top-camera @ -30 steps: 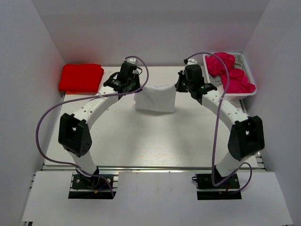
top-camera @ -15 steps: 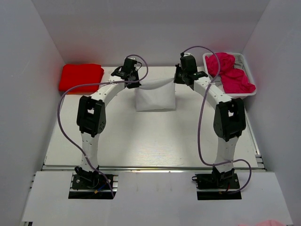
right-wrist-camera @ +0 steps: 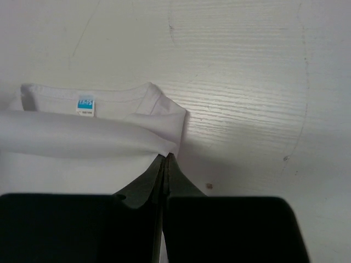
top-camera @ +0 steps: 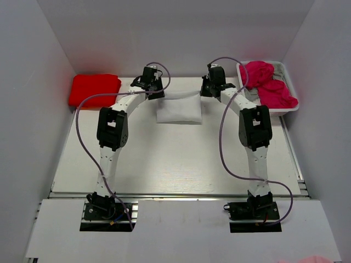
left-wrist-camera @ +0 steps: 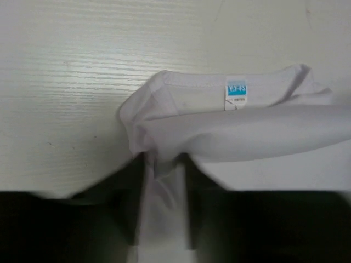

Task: Fold and stack the t-shirts
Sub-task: Fold the long partially folded tshirt into a neat square, then smooth out wrinkles on the folded tshirt

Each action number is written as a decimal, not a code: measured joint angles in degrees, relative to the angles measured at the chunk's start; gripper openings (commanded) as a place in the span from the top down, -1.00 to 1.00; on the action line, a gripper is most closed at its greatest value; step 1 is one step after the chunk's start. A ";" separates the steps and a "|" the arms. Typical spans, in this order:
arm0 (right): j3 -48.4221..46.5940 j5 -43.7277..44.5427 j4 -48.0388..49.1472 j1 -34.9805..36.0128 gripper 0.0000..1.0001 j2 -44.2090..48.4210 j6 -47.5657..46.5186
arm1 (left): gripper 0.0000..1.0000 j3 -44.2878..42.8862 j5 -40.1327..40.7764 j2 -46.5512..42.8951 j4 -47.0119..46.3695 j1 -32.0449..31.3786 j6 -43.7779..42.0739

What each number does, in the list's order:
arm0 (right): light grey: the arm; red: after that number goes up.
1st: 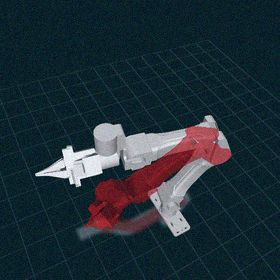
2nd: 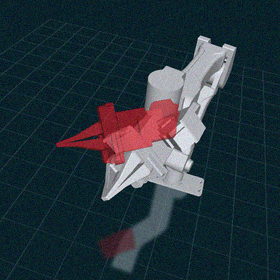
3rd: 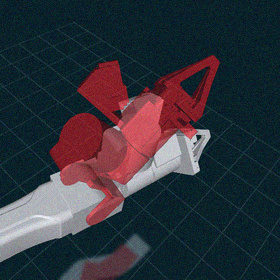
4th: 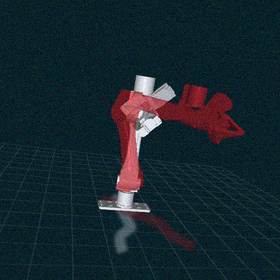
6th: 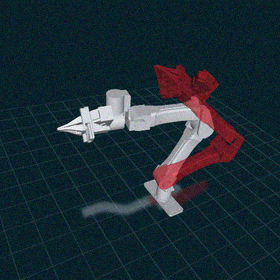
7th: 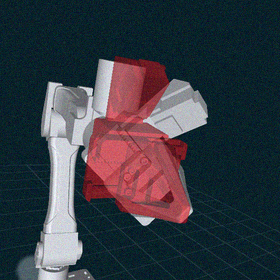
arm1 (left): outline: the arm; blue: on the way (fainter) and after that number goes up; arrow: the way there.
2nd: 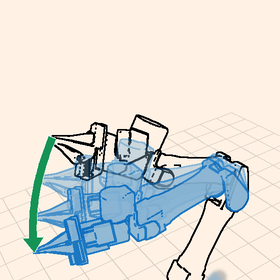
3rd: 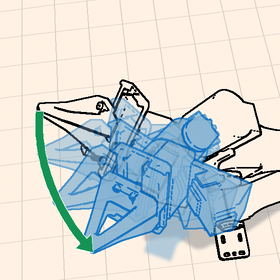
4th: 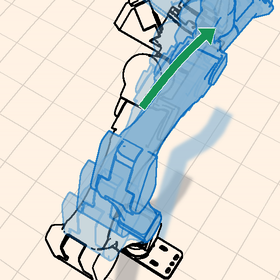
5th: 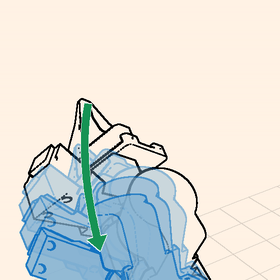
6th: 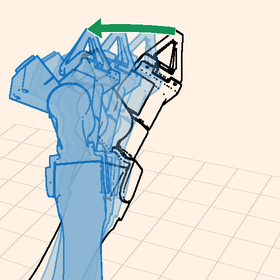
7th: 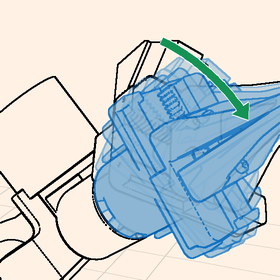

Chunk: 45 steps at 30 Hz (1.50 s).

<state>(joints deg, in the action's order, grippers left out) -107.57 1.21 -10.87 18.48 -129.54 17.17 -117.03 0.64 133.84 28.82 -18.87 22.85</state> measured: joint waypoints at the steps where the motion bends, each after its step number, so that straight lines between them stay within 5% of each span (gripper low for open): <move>1: -0.02 -0.33 0.52 -0.11 0.97 -0.83 0.07 | -0.83 0.00 0.07 0.87 -0.42 0.28 0.24; 2: -0.02 -0.59 0.83 -0.20 0.68 -1.66 0.17 | -0.99 -0.02 0.26 1.73 -0.68 0.50 0.44; 3: -0.13 -1.16 1.27 -0.33 0.11 -2.67 0.17 | -1.00 -0.28 0.42 2.69 -1.01 0.81 1.09; 4: -0.33 -1.55 1.57 -0.44 -0.12 -3.43 0.63 | -1.00 -0.92 0.44 3.69 -1.16 1.09 1.38; 6: -1.68 -2.32 1.81 -0.52 -0.43 -5.33 0.11 | -1.00 -3.17 0.17 6.10 -0.96 1.70 1.88; 10: -4.37 -2.89 1.70 -0.74 -0.65 -6.80 -1.20 | -1.00 -5.99 -0.07 8.20 -0.87 2.60 2.27; 19: 3.45 -5.81 2.05 -0.74 -0.81 5.01 -2.62 | -1.00 -5.99 1.05 4.76 2.23 4.39 2.93; 26: 7.41 -16.11 4.72 -0.70 -0.81 13.11 -1.42 | -1.00 -2.05 -9.27 -0.79 -1.49 4.15 0.35; 45: 6.21 -28.85 13.38 -1.97 -0.81 -5.57 8.09 | -1.00 -1.20 -24.72 10.43 -16.52 4.42 -1.79</move>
<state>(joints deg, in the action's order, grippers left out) -101.36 -27.64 2.50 16.51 -135.11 25.26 -118.24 -24.08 144.27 12.29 -14.46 21.06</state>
